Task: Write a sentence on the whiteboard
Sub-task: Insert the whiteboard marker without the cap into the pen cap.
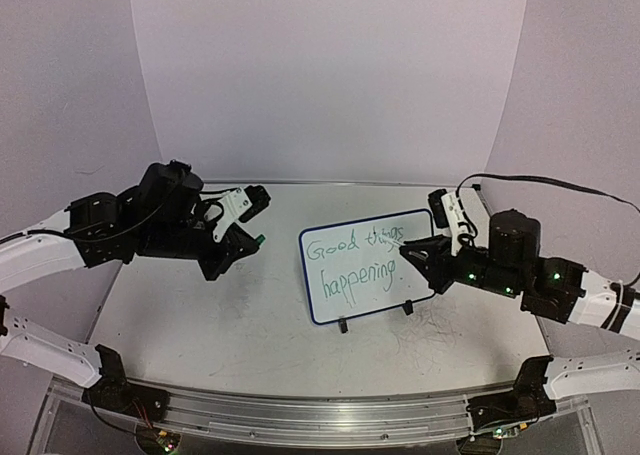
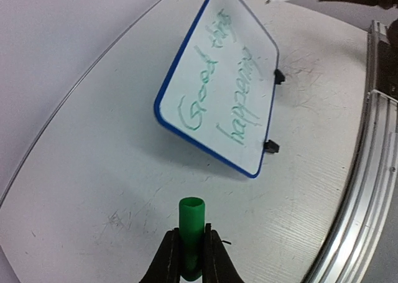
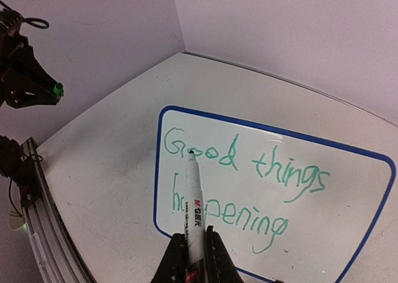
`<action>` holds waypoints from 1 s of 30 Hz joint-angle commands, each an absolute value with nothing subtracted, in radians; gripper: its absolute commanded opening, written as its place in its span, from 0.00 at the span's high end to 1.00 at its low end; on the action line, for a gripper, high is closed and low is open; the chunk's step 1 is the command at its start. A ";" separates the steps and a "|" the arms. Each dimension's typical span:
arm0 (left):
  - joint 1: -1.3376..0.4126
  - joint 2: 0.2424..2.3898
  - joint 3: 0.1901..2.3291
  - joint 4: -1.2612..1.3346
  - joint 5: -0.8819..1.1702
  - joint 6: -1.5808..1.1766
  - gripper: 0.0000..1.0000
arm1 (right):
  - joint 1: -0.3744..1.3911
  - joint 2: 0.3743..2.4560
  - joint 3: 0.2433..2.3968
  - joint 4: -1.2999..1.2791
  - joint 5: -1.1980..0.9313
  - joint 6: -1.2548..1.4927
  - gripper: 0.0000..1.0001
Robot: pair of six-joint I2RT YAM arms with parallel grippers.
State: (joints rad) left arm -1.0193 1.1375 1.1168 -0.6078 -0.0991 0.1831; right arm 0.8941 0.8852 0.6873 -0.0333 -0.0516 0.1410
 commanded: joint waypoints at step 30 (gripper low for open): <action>-1.421 1.215 0.919 -0.307 -0.465 0.497 1.00 | 0.994 1.259 0.992 -0.156 -0.595 0.090 1.00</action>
State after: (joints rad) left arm -1.4158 1.2524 0.9211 -0.3570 -0.4492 0.5003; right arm 0.9766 1.2475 0.9447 -0.2091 -0.5747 0.0709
